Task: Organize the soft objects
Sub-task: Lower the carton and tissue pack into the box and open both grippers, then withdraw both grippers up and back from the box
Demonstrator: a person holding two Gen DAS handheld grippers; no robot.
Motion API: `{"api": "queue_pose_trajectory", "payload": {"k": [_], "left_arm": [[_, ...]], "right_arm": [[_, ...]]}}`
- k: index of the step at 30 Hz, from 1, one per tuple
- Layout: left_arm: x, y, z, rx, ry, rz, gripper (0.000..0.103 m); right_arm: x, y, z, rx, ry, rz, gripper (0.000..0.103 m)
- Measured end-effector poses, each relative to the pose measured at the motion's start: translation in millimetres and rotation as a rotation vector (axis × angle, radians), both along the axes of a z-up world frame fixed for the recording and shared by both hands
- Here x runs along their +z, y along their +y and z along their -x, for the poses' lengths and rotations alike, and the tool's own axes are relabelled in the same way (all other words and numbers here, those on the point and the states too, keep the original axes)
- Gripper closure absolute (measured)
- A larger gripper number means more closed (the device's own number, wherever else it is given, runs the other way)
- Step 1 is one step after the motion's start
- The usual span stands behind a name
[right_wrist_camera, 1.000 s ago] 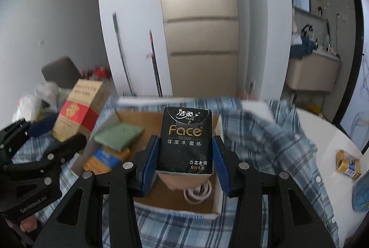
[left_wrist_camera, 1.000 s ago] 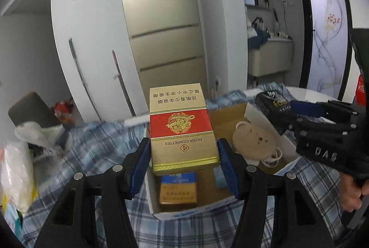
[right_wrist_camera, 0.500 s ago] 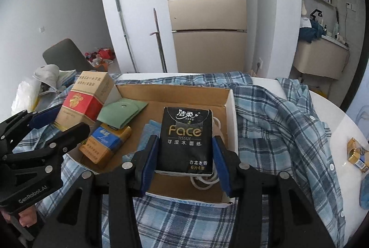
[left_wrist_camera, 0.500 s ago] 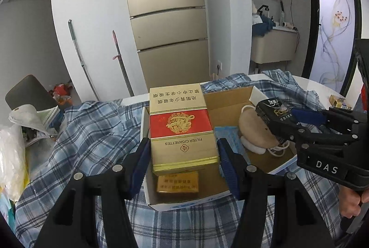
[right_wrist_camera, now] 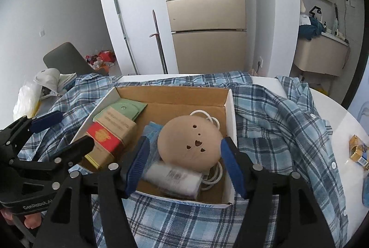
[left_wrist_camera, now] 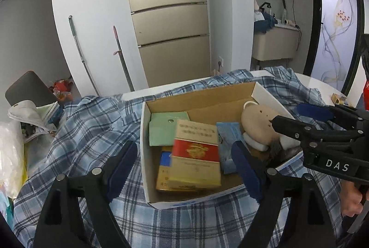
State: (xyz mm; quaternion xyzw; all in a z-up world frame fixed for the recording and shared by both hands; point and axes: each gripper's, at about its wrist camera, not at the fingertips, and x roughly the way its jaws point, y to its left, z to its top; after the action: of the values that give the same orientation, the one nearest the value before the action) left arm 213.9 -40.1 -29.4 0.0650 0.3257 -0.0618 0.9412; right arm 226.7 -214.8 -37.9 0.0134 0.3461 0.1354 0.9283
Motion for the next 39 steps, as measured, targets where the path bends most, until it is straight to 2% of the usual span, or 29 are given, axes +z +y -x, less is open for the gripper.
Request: {"api": "queue_pose_trajectory", "payload": {"k": [13,20,23,28,32,34,37,39], "left_arm": [[16,2,10,0.010,-0.062,0.019,0.017],[48,5,30,0.037,-0.165,0.049,0.018],[72,0,48,0.031,-0.248,0.049,0.017],[109,-5,78,0.006,-0.368,0.040,0.017],[132,-2,106,-0.004,-0.441,0.079,0.009],[141,-2,121,-0.011,-0.481,0.087,0.000],[151,-4,146,-0.002,-0.556,0.083,0.000],[155,-3,163,-0.008,-0.596,0.106,0.000]], "right_arm": [[13,-2,7,-0.041,-0.064,0.024,0.040],[46,-5,25,-0.077,-0.187,0.040,0.037],[65,-4,39,-0.073,-0.256,0.066,0.036],[97,-12,66,-0.048,-0.338,0.041,0.026],[123,-18,99,-0.068,-0.460,0.024,0.001],[133,-19,115,-0.082,-0.523,0.026,0.000],[147,-21,133,-0.083,-0.574,0.014,0.000],[153,-24,143,-0.078,-0.594,-0.003,0.000]]}}
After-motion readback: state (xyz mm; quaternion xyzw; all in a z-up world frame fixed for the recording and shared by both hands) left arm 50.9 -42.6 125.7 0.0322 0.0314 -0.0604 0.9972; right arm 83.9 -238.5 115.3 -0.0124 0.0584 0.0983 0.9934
